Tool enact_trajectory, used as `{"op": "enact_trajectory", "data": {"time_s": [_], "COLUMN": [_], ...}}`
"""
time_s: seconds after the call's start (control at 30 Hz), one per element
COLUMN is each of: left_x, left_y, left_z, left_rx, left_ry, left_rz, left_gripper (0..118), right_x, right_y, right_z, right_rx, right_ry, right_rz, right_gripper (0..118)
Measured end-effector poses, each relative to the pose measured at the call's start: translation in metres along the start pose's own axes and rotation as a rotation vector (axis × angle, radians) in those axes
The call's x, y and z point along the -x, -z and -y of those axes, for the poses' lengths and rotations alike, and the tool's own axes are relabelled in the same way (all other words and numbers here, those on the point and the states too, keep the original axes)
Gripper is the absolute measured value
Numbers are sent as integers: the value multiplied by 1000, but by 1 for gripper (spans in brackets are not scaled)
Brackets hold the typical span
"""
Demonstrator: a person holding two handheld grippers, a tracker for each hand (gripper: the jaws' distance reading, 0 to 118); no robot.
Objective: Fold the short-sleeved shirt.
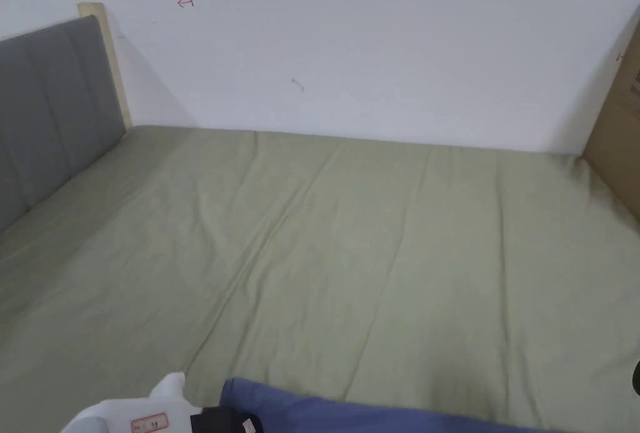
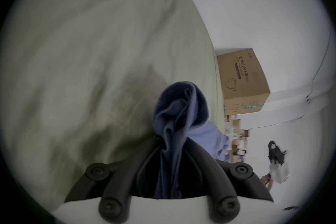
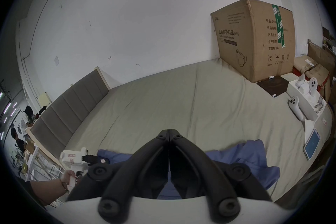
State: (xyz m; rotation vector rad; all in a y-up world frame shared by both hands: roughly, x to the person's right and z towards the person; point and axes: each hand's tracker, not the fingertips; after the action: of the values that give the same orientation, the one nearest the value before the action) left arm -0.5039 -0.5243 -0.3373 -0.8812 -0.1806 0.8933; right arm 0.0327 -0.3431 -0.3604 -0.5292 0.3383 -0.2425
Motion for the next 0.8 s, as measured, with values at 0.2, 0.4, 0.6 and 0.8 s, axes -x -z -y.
{"op": "enact_trajectory", "data": {"time_s": [0.2, 0.4, 0.6, 0.8], "left_x": [-59, -107, -198, -234], "left_y": [-80, -73, 32, 65], "left_z": [1, 16, 49, 58], "left_rx": [-101, -126, 76, 113], "left_ry": [318, 259, 311, 376], "left_rz": [-444, -395, -134, -61], "left_gripper": [5, 6, 6, 93], "right_x": [-5, -13, -31, -45], "right_y": [-10, -24, -39, -48], "right_z": [7, 17, 18, 19], "right_rx": [2, 13, 5, 3], "right_ry": [33, 39, 87, 114], "right_rz": [-49, -60, -68, -53], "right_gripper": [0, 0, 0, 0]}}
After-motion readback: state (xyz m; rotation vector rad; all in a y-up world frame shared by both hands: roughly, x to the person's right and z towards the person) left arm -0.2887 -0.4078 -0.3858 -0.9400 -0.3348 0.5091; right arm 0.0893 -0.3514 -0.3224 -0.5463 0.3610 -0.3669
